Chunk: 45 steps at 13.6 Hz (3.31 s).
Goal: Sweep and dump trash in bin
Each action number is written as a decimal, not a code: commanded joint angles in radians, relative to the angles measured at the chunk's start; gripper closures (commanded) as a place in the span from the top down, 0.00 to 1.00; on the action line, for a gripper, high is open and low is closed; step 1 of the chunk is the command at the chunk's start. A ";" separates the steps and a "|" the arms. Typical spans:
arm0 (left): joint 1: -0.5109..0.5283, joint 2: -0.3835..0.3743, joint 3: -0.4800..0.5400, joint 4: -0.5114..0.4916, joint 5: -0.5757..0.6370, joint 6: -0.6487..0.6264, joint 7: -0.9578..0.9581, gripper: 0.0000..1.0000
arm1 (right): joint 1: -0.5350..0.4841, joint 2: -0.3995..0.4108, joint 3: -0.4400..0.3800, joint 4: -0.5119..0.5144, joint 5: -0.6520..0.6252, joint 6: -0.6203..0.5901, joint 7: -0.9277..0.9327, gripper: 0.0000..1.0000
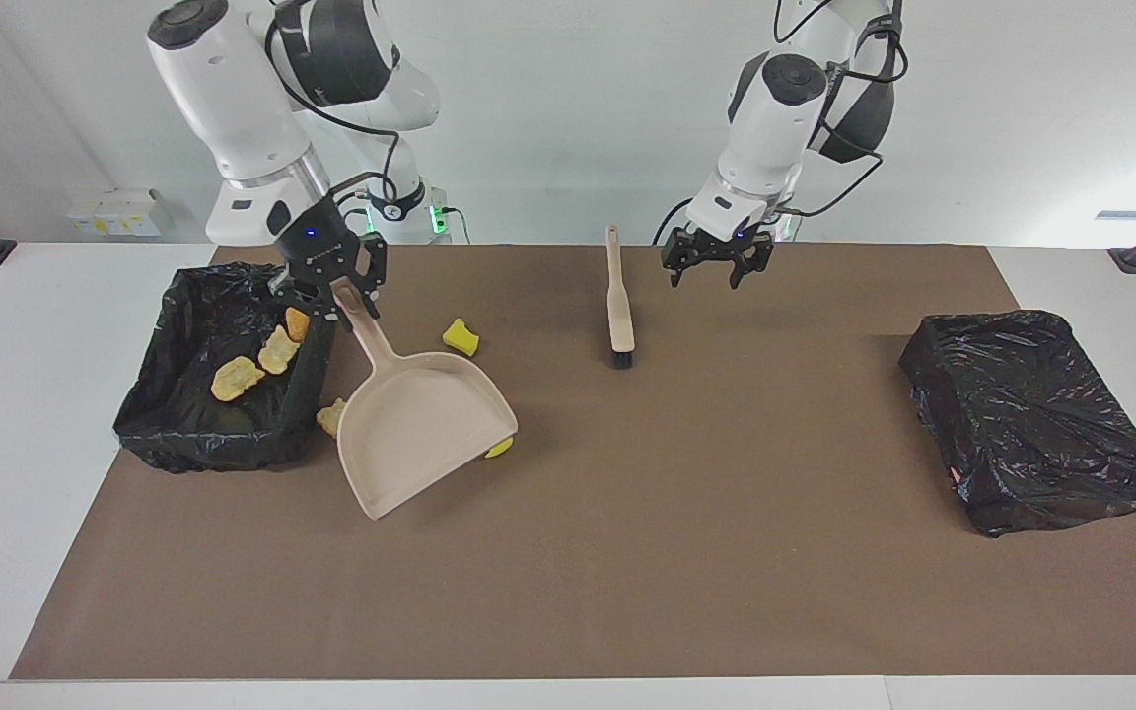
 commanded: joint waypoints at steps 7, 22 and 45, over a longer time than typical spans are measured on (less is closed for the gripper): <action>0.348 0.162 -0.011 0.232 0.087 -0.084 0.612 1.00 | 0.315 0.173 -0.008 0.002 -0.017 0.382 0.588 0.00; 0.422 0.151 -0.013 0.198 0.086 -0.079 0.734 1.00 | 0.501 0.392 -0.005 0.013 -0.493 0.491 1.265 0.07; 0.368 0.177 -0.016 0.186 0.075 -0.042 0.633 1.00 | 0.708 0.056 0.010 -0.403 0.118 0.258 1.139 1.00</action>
